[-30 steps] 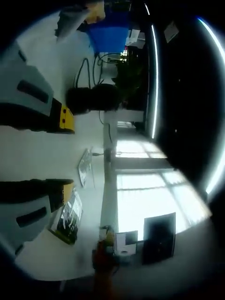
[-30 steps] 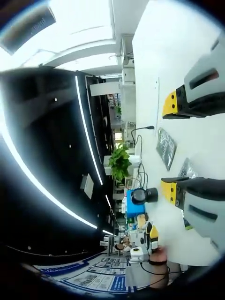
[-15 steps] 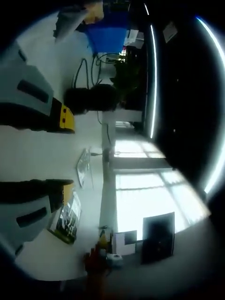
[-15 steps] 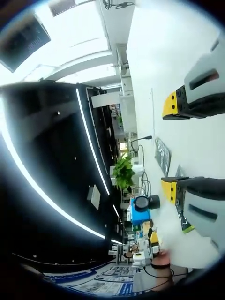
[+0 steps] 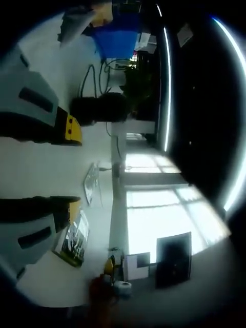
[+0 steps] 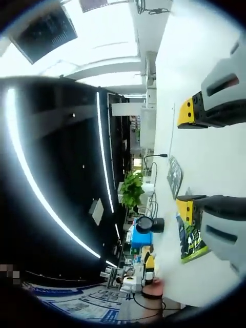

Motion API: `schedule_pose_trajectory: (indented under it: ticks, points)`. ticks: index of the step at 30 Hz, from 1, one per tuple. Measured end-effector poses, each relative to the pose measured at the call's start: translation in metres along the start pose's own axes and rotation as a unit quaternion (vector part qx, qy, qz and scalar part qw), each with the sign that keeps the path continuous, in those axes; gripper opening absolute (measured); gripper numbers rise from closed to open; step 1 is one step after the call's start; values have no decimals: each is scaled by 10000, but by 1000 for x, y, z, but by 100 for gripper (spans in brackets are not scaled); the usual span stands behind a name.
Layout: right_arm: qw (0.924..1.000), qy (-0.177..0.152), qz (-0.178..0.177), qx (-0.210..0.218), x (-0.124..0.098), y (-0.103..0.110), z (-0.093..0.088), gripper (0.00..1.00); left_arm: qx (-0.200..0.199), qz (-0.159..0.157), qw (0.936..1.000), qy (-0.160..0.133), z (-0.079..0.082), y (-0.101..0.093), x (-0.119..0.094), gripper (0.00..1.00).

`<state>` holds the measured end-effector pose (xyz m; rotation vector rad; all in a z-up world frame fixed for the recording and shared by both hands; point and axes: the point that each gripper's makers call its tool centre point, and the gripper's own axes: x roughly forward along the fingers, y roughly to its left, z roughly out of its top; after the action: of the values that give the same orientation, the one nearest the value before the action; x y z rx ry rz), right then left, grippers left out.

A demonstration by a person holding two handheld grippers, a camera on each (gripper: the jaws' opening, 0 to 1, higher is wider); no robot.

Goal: Clip sheet goods on table flip sheet goods clip sheet goods scan sheet goods put sheet goods back to table

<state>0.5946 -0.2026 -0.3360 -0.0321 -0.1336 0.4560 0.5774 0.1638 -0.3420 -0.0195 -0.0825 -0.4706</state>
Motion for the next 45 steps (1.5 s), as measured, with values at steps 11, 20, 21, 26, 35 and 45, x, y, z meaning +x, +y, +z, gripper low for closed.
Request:
schedule_pose_trajectory:
  ticks: [11, 20, 21, 26, 35, 45]
  points:
    - [9999, 59, 79, -62, -1, 8, -2, 44, 67, 12, 10000, 38, -2, 0, 0, 32]
    - [10000, -27, 0, -19, -4, 10, 3, 43, 84, -29, 9999, 66, -3, 1, 1, 31]
    - [10000, -26, -5, -19, -4, 10, 3, 43, 88, -23, 9999, 72, -4, 2, 2, 31]
    - [10000, 19, 6, -57, -3, 12, 1, 43, 100, -15, 9999, 88, -5, 3, 2, 31]
    - [9998, 84, -86, -142, -3, 10, -1, 42, 48, 0, 10000, 7, -2, 4, 1, 31]
    - [9999, 44, -147, -36, -4, 4, 0, 42, 29, 7, 10000, 46, -3, 4, 3, 31]
